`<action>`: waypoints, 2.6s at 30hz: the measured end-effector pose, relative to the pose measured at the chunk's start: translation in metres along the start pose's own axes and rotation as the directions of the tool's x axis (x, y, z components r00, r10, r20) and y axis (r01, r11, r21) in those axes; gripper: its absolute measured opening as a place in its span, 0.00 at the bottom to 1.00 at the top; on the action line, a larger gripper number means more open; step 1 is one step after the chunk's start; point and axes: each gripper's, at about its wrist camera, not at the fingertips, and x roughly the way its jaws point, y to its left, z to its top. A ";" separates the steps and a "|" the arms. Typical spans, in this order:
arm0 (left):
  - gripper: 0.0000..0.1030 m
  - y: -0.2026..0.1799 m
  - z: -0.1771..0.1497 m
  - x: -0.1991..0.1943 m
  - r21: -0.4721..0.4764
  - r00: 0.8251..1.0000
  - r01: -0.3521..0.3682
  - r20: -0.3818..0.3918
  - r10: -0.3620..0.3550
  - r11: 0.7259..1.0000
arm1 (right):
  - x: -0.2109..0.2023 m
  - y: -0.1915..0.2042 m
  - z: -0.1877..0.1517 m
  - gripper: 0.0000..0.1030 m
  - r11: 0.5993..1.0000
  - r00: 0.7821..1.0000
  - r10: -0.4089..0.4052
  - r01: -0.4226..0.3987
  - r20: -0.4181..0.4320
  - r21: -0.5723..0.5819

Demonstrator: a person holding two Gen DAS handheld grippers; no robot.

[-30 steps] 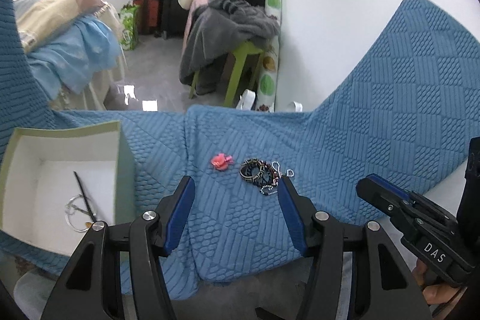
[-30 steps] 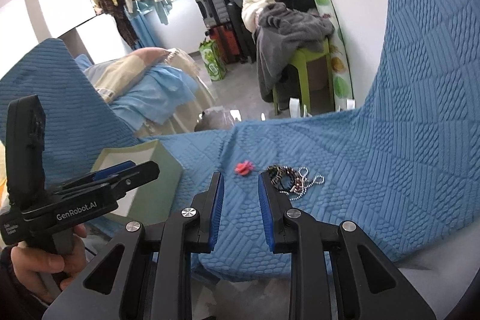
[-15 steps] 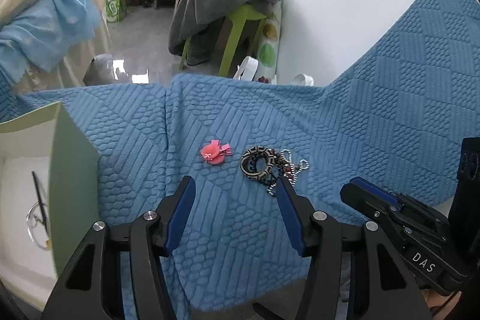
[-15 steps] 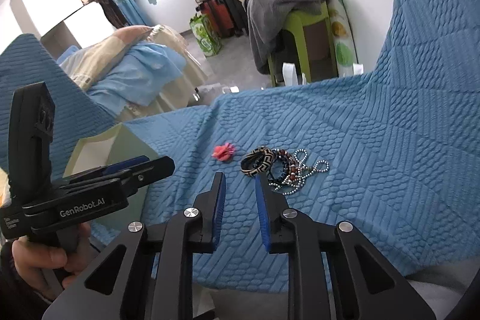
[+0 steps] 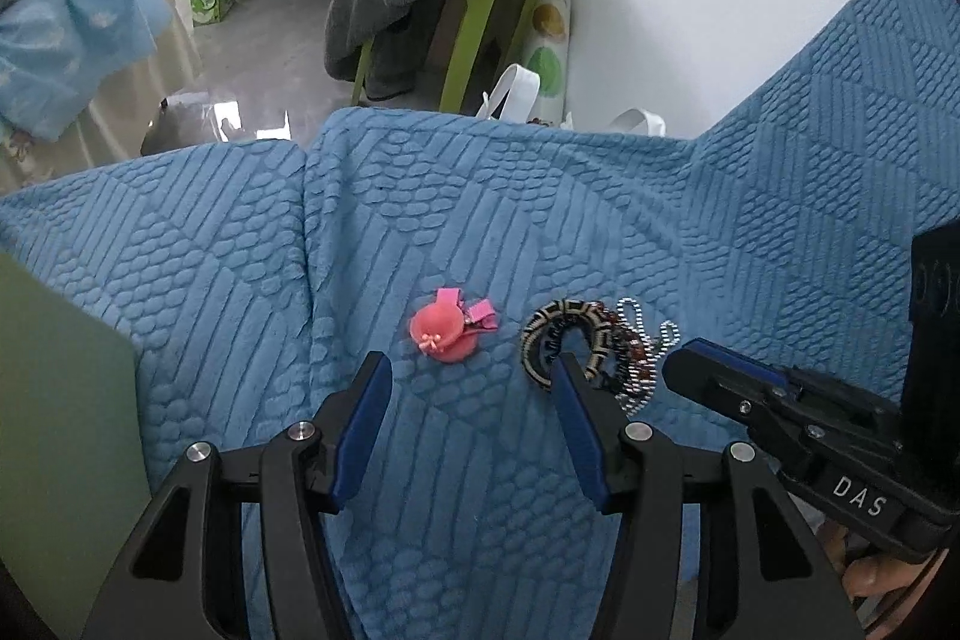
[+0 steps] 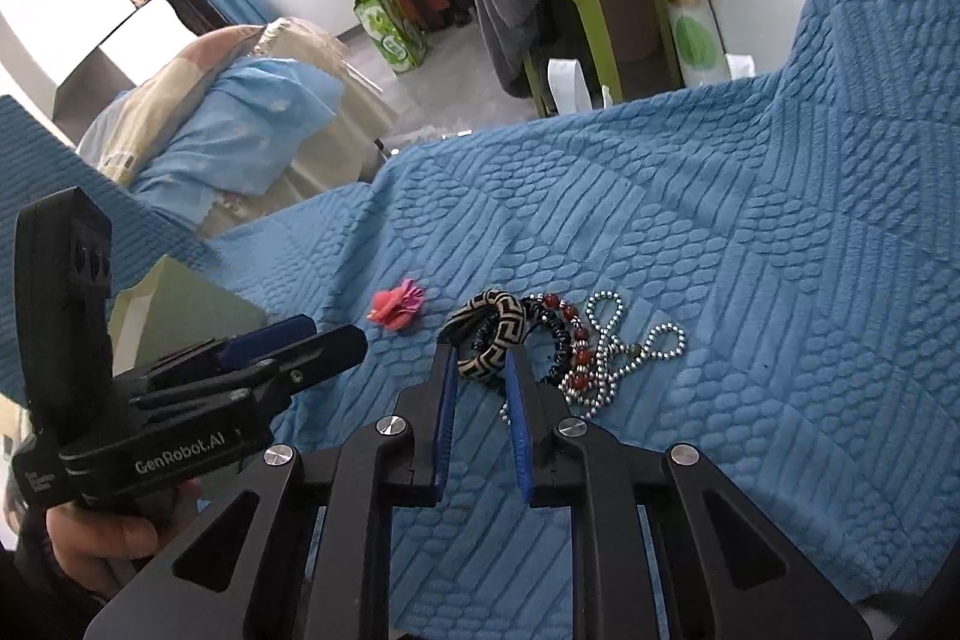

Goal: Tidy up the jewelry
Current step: 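Grasp the pink hair clip with the left tool while the right tool grasps the woven bracelet, then carry the hair clip and bracelet into the box and open both tools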

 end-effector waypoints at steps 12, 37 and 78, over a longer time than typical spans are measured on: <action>0.50 0.000 0.001 0.037 0.087 0.998 -0.052 -0.016 0.054 0.995 | 0.041 -0.013 0.008 0.13 0.999 0.998 0.001 0.002 -0.067 0.041; 0.35 -0.010 0.003 0.038 0.118 0.994 -0.081 0.082 0.072 0.990 | 0.041 -0.015 0.010 0.06 0.999 0.999 -0.031 0.032 -0.035 0.029; 0.35 -0.007 -0.022 -0.138 -0.026 0.984 -0.019 0.178 0.024 0.999 | -0.072 0.058 -0.026 0.06 0.994 0.992 -0.101 0.105 0.070 -0.044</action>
